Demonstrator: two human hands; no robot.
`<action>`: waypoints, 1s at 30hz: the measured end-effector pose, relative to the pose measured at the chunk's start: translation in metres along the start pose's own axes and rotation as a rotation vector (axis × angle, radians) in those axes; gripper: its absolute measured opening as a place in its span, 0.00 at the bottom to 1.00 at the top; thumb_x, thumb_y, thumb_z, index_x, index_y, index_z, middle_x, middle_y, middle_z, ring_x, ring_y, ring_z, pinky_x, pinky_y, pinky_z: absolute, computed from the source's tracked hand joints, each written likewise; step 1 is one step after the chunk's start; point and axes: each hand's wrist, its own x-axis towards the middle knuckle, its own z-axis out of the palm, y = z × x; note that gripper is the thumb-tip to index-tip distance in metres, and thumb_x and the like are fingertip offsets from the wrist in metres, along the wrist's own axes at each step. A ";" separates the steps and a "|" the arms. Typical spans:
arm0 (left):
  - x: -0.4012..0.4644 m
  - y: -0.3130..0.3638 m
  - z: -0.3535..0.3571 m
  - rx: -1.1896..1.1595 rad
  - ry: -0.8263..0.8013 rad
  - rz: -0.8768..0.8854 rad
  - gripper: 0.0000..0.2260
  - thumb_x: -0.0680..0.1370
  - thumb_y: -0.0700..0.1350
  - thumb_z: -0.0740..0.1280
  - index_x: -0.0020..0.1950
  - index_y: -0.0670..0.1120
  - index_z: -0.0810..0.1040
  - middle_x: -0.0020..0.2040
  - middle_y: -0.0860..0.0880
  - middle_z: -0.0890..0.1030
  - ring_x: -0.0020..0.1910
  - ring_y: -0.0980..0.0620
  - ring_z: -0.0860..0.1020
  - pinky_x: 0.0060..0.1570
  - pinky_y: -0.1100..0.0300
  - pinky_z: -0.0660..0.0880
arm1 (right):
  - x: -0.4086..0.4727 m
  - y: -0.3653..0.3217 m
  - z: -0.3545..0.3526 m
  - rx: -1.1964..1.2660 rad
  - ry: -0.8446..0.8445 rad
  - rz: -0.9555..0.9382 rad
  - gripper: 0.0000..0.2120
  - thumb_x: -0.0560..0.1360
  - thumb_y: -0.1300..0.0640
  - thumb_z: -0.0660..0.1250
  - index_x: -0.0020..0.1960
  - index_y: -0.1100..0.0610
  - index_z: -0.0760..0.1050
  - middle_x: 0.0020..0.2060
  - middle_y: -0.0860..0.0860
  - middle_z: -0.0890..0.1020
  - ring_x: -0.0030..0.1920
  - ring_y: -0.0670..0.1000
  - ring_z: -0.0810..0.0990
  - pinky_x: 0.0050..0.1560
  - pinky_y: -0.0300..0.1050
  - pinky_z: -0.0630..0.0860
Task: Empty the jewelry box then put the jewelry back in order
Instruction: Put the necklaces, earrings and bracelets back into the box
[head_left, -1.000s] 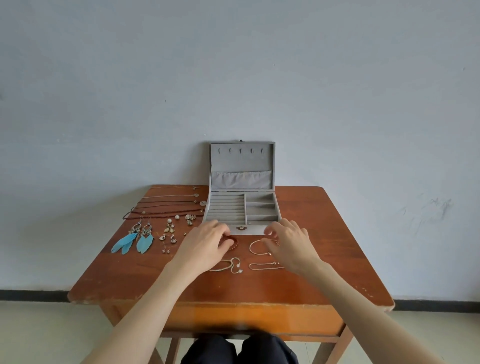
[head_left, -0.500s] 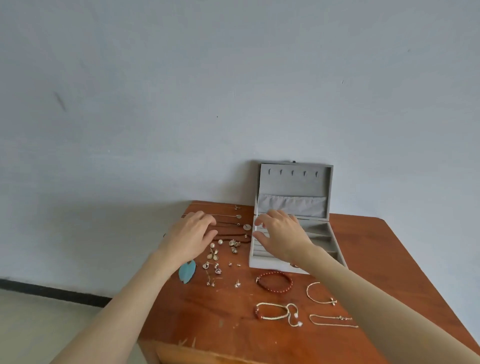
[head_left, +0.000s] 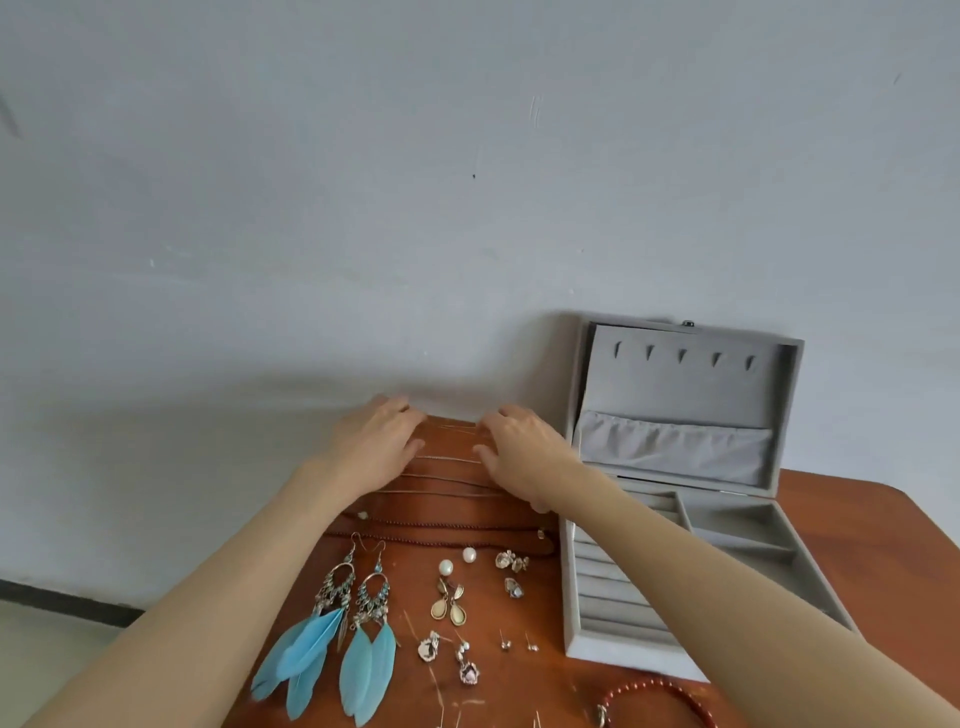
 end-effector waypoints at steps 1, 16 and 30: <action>0.007 -0.003 0.006 0.012 0.007 0.007 0.14 0.79 0.48 0.59 0.64 0.46 0.72 0.58 0.48 0.74 0.61 0.48 0.69 0.53 0.53 0.73 | 0.007 0.001 0.005 -0.011 -0.012 0.003 0.17 0.79 0.53 0.57 0.64 0.60 0.69 0.61 0.58 0.72 0.62 0.59 0.70 0.62 0.53 0.69; 0.047 -0.005 0.054 0.003 0.127 -0.045 0.06 0.77 0.36 0.60 0.51 0.41 0.74 0.50 0.43 0.75 0.53 0.43 0.74 0.45 0.51 0.72 | 0.033 0.012 0.031 -0.063 0.048 -0.016 0.16 0.79 0.53 0.57 0.62 0.59 0.72 0.60 0.57 0.72 0.62 0.57 0.68 0.61 0.52 0.69; 0.038 0.002 0.036 0.121 -0.095 -0.026 0.11 0.74 0.34 0.55 0.54 0.42 0.69 0.56 0.44 0.68 0.58 0.45 0.65 0.53 0.57 0.66 | 0.030 0.015 0.028 0.012 0.013 0.006 0.18 0.78 0.54 0.58 0.66 0.59 0.67 0.63 0.58 0.70 0.64 0.58 0.68 0.64 0.53 0.68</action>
